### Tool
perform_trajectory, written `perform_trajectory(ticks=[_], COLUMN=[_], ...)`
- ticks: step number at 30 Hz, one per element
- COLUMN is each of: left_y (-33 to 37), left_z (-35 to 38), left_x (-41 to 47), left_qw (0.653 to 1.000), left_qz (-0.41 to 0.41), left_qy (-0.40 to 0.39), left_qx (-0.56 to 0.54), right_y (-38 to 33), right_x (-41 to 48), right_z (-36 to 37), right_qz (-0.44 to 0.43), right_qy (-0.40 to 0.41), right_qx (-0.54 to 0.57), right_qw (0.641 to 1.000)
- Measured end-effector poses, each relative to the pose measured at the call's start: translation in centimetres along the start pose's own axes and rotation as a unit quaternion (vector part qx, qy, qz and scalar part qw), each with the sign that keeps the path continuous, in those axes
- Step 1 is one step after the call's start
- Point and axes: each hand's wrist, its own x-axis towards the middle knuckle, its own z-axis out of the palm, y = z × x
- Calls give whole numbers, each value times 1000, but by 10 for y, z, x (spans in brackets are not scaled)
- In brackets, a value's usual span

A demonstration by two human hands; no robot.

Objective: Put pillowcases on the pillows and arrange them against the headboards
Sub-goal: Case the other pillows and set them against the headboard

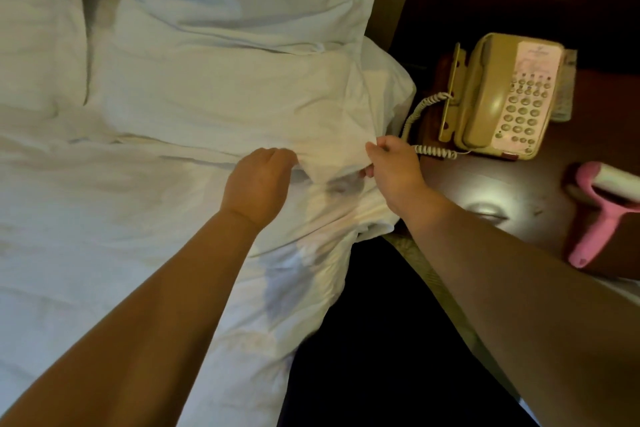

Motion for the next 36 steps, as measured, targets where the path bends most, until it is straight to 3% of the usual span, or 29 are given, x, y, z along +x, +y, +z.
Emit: perform_trajectory(ticks=[3,6,11,24,36], left_y=[10,24,53,75,32], left_z=[10,17,3,-152,-241], left_x=[-11,-7,15,-32,-133], left_qw=[987,970,953,948,882], left_qz=[4,-38,-97,-243,-449], left_qy=[-149,-223,-280,-165,-82], left_qx=[53,91,61,123,115], right_y=[15,22,-2,-150,-179], right_x=[3,5,-6,-123,-214], right_z=[2,-3,-24,6,76], right_qz=[-8,21,16,-221,-362], right_qy=[-12,-71,-53,-108,-125], right_qx=[-165,-317,-344,-406,-522], right_qw=[986,946,937,880,762])
